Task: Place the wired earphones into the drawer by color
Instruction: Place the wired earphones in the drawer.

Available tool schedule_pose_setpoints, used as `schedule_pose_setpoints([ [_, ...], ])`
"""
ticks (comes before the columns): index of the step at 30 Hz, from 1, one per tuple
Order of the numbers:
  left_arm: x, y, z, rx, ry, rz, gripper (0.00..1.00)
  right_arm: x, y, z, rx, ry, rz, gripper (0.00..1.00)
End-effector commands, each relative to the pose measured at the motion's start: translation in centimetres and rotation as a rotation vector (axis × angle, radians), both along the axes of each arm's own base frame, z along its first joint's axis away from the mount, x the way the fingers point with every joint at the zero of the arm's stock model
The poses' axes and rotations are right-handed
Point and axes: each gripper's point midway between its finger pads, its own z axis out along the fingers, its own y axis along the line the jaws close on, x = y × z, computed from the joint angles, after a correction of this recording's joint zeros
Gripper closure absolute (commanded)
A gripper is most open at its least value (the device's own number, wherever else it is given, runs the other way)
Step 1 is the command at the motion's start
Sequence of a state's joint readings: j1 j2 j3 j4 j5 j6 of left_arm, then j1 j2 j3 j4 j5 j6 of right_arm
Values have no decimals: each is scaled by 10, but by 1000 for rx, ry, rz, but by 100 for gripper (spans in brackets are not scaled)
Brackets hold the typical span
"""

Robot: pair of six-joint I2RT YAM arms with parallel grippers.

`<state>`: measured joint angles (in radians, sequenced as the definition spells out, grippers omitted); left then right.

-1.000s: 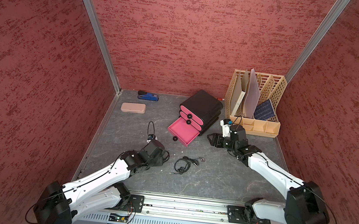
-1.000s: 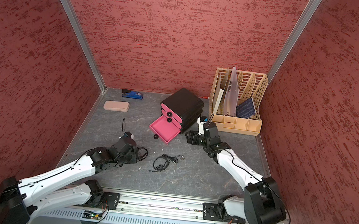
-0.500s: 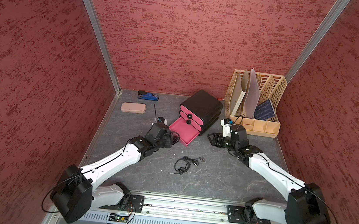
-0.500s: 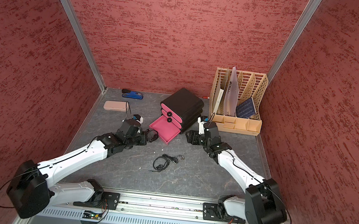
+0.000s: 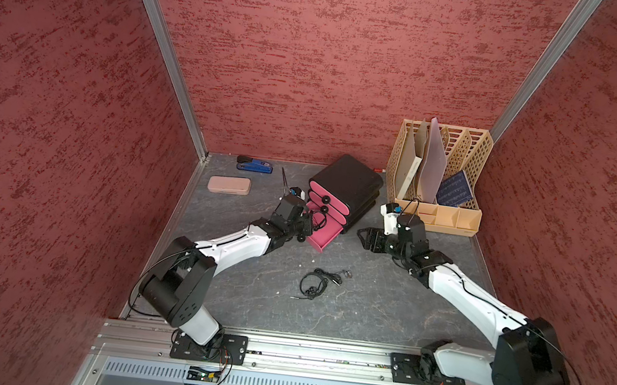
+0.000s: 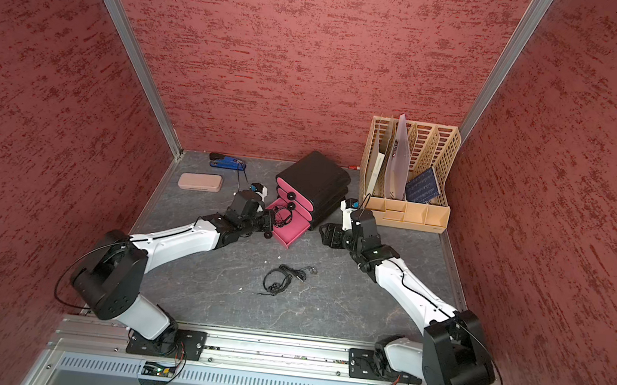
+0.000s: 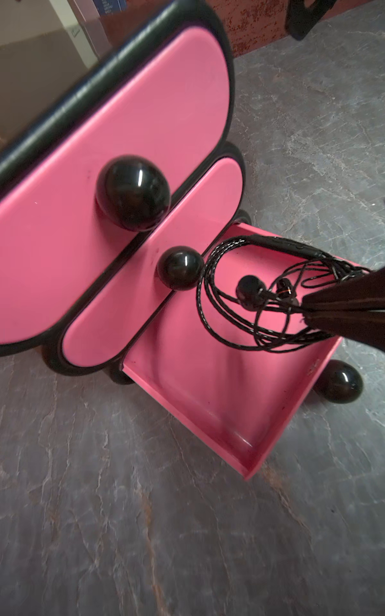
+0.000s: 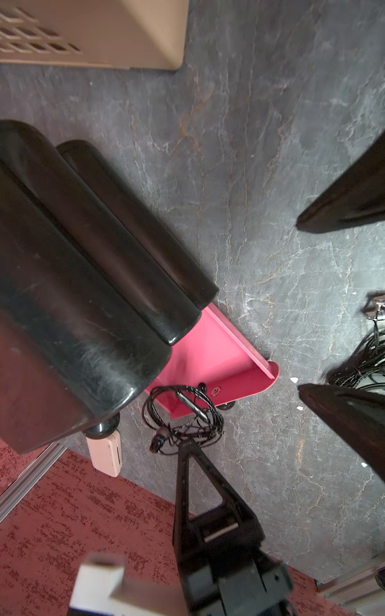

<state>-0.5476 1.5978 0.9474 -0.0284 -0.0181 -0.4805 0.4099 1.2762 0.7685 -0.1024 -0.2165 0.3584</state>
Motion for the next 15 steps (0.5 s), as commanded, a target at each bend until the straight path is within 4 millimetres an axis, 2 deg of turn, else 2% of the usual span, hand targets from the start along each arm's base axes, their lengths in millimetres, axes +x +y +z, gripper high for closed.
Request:
schedule_pose_setpoints([
  [1,18,-11,9,-43,-54,-19,100,0,-2,5,-15,-26,-6,24],
  [9,32,-13,-14,-47,-24,-8,100,0,-2,7,-11,-29,-2,24],
  [15,32,-12,-19,-50,-12,-6,100,-1,-2,8,-14,-33,-3,24],
])
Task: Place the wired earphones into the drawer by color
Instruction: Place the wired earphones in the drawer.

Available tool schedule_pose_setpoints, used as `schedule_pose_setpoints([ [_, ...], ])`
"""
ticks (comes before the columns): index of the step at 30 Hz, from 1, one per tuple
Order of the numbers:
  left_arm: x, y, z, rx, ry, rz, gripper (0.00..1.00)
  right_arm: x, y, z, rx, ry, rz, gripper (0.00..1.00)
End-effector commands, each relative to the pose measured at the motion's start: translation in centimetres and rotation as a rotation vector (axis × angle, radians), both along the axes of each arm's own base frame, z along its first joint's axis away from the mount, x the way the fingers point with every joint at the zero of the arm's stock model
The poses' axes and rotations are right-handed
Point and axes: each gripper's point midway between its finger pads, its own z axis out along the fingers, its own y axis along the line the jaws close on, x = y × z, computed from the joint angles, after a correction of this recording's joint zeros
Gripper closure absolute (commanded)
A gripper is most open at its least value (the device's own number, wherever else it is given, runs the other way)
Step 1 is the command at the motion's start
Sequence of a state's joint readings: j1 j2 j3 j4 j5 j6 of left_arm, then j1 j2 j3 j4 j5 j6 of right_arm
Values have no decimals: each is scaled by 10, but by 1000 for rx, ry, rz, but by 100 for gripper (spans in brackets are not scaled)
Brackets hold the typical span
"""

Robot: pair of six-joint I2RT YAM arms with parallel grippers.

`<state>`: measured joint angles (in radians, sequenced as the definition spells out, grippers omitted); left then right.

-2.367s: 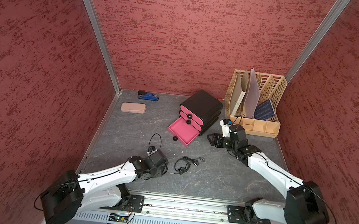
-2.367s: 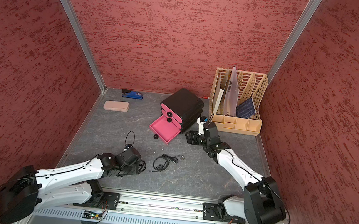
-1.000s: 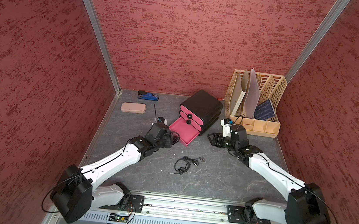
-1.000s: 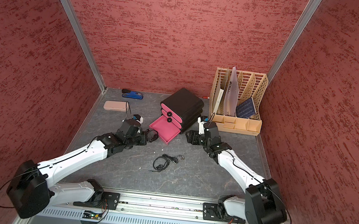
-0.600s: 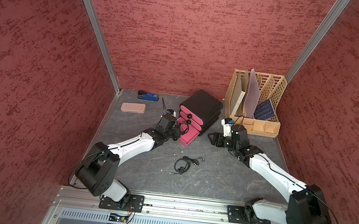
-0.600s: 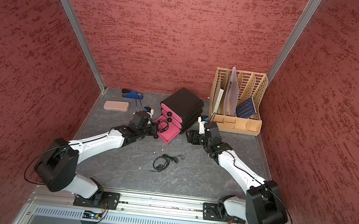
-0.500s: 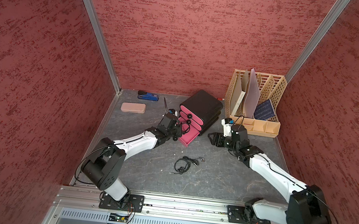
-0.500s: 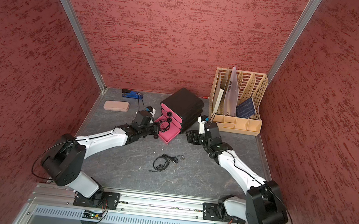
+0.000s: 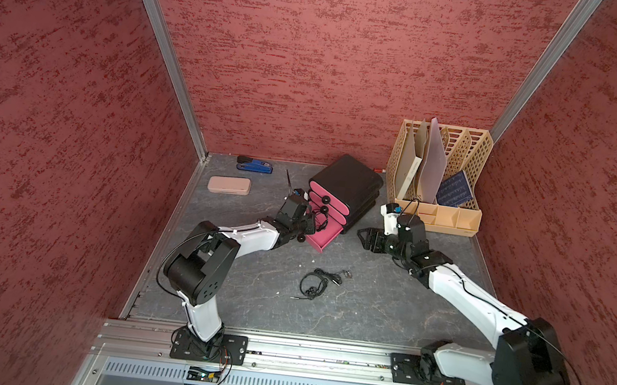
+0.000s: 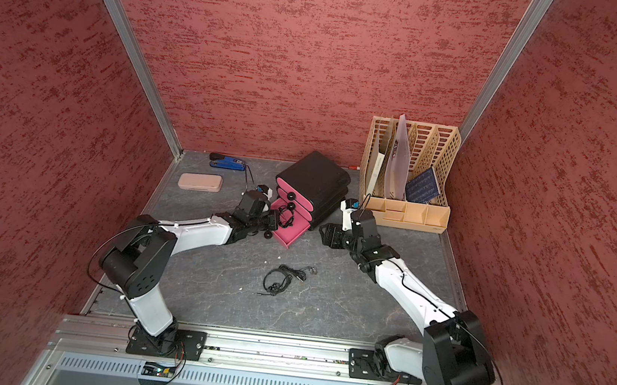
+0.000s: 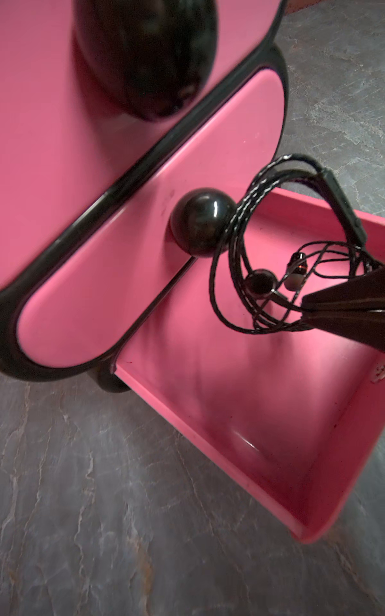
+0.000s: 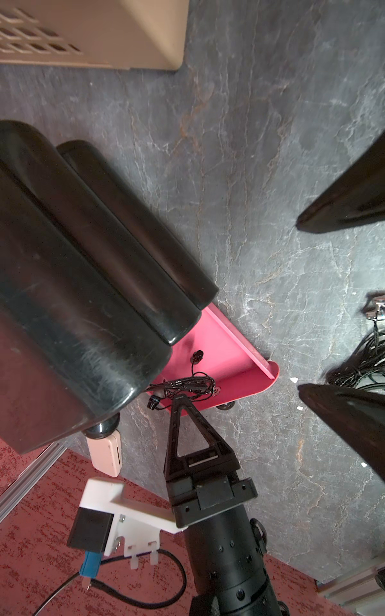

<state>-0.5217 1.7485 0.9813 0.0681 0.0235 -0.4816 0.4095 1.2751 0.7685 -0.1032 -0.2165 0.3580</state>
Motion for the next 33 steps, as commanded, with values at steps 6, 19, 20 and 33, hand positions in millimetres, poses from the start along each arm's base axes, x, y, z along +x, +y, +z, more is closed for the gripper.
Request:
schedule_pose_setpoints([
  [6,0,0,18,-66,-55,12,100,0,-2,8,-12,-32,-2,24],
  [19,-7,8,10,-60,-38,25,100,-1,-1,9,-7,-32,-2,24],
  [20,-7,8,8,-58,-37,25,100,-1,-1,9,-7,-33,-2,24],
  [33,-9,12,2,-45,-20,42,100,-1,0,10,-2,-32,7,24],
])
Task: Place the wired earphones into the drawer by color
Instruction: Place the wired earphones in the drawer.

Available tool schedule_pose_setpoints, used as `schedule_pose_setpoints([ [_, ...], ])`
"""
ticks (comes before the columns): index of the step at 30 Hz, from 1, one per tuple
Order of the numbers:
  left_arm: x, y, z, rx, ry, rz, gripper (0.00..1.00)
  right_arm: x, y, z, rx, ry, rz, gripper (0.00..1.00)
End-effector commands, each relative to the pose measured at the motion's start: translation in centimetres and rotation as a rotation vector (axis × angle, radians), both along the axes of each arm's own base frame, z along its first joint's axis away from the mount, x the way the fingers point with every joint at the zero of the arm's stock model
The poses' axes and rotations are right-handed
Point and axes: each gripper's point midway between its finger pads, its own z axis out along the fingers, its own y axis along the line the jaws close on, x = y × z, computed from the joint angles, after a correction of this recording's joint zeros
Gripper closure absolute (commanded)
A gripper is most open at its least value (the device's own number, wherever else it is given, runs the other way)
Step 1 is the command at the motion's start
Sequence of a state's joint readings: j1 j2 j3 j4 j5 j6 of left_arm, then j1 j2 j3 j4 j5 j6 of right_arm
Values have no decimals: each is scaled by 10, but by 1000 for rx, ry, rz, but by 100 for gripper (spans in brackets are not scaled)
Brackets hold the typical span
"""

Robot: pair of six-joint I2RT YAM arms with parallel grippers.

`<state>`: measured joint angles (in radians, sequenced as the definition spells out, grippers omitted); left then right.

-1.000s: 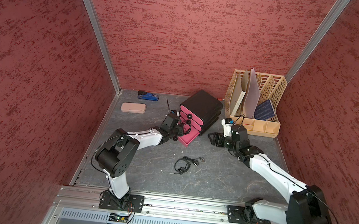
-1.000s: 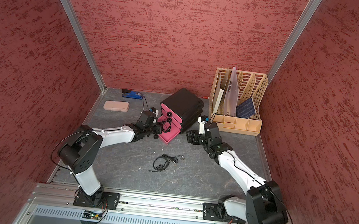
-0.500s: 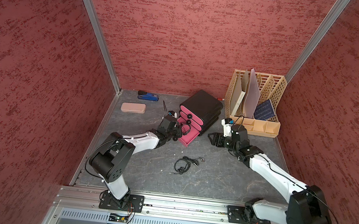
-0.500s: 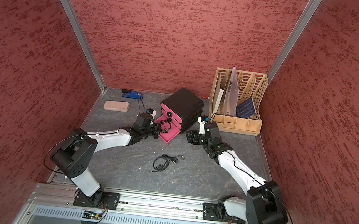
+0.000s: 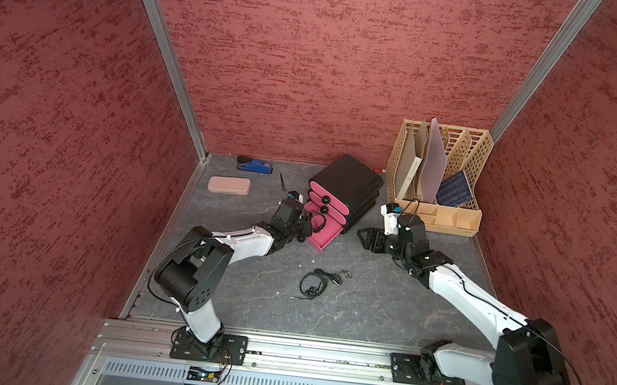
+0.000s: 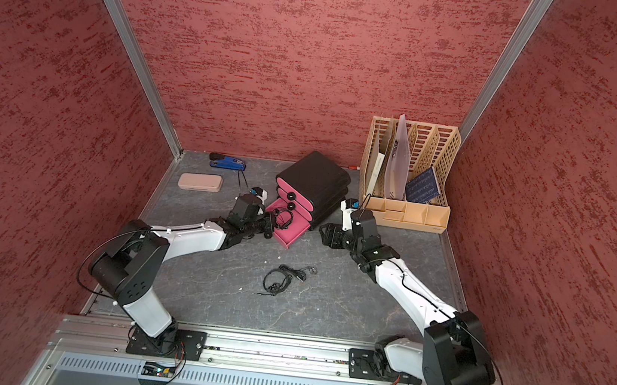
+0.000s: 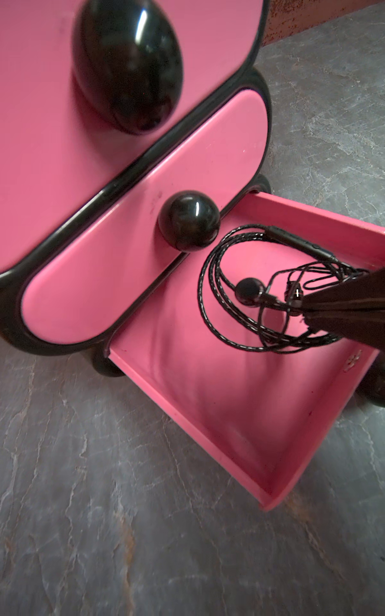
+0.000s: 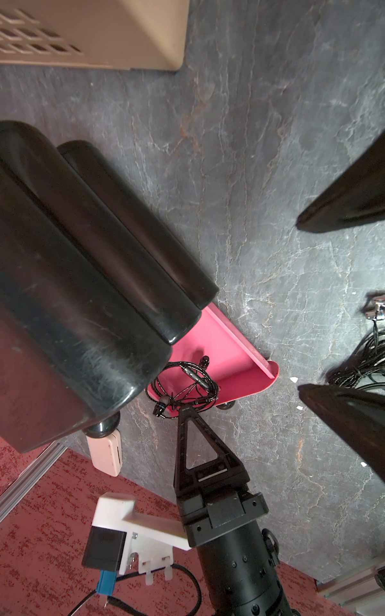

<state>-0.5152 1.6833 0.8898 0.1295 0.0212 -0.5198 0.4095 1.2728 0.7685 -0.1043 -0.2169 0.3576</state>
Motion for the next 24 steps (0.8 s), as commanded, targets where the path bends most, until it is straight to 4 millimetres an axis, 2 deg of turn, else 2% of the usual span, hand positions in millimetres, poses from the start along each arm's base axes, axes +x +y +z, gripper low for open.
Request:
schedule_pose_setpoints([
  [1,4,1,-3,-1,-1,6,100,-1,1,9,-2,-32,10,24],
  [6,10,-2,-9,4,11,0,100,-2,2,10,-2,-37,23,24],
  [8,11,-2,-10,5,15,-1,96,-3,4,11,2,-38,34,24],
  [10,12,-2,-10,2,13,-3,86,-4,7,11,11,-36,48,24],
  [16,12,0,6,-17,-10,-6,50,-7,13,13,28,-41,83,24],
  [22,5,4,34,-49,-56,-10,34,-17,29,11,35,-35,153,24],
  [24,-1,8,41,-62,-70,-10,24,-25,37,8,22,-27,188,24],
])
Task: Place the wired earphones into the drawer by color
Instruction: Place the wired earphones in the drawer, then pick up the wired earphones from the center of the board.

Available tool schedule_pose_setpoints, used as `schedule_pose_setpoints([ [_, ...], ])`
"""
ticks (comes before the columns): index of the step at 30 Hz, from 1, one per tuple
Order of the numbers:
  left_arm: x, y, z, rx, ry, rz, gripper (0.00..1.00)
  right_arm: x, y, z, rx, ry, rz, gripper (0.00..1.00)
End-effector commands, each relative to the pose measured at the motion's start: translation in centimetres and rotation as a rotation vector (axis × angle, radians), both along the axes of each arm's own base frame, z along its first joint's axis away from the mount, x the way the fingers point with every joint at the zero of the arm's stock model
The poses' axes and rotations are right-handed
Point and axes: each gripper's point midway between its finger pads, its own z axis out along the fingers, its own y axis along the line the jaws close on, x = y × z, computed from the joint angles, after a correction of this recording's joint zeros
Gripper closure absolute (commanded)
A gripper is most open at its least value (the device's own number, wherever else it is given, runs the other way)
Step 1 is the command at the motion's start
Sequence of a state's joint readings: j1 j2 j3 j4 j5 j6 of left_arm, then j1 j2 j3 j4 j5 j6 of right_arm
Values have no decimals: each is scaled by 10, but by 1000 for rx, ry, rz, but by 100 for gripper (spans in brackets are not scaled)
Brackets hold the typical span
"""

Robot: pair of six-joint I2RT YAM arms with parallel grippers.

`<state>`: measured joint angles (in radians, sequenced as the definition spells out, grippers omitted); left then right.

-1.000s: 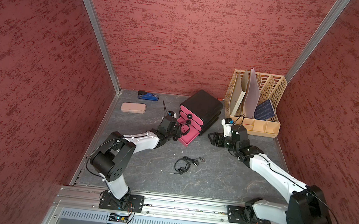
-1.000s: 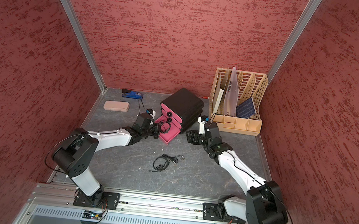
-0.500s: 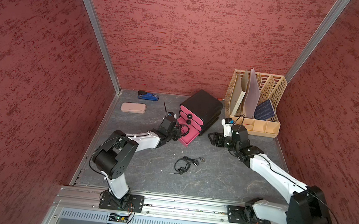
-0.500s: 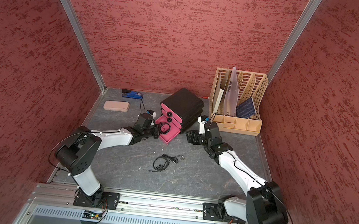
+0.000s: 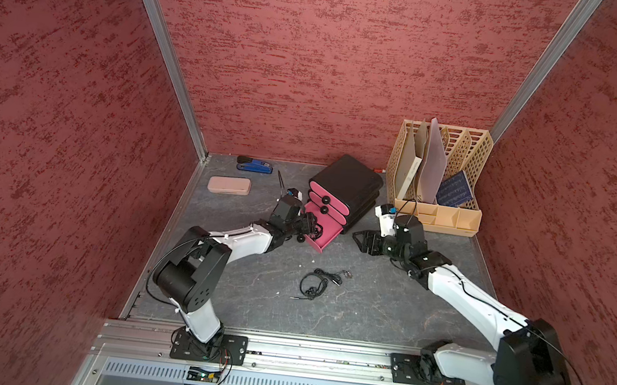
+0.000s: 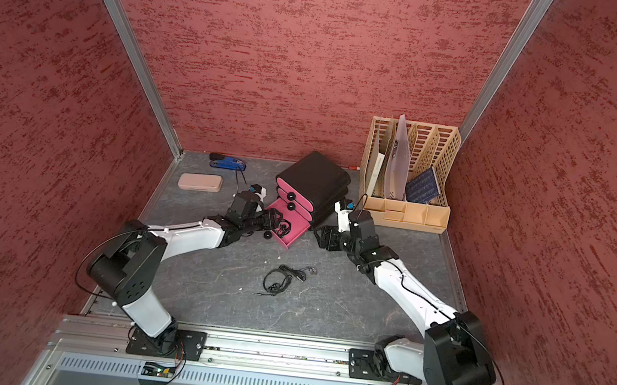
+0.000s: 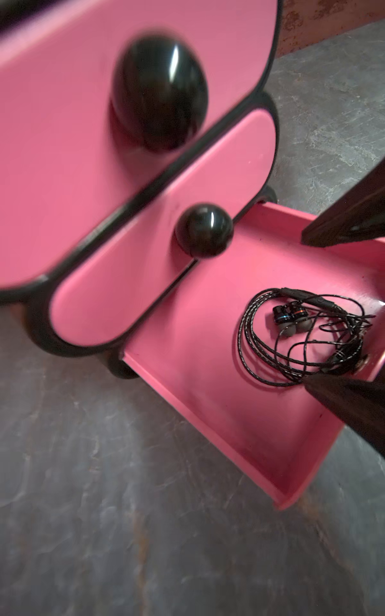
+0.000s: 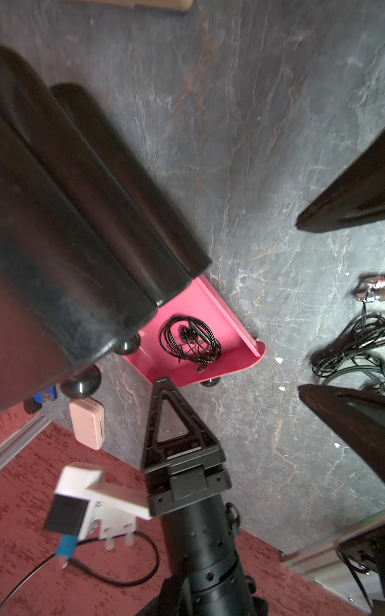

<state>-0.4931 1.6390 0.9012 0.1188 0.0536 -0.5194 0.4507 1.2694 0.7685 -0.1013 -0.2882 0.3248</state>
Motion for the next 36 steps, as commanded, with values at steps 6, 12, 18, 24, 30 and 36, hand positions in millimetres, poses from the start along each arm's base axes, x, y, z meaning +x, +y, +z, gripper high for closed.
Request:
schedule_pose_setpoints([
  [6,-35,23,28,-33,-58,-11,0,-45,35,-15,-83,21,182,25],
  [12,-73,40,38,-37,-90,-62,0,-79,45,-44,-171,104,271,30],
  [18,-102,60,39,-3,-109,-62,0,-101,50,-68,-269,170,323,35],
  [24,-122,72,34,10,-154,-64,0,-111,44,-90,-366,243,331,40],
  [30,-126,84,29,45,-184,-29,0,-117,46,-102,-405,278,350,43],
  [36,-127,81,30,39,-182,-51,0,-105,51,-109,-446,271,328,46],
])
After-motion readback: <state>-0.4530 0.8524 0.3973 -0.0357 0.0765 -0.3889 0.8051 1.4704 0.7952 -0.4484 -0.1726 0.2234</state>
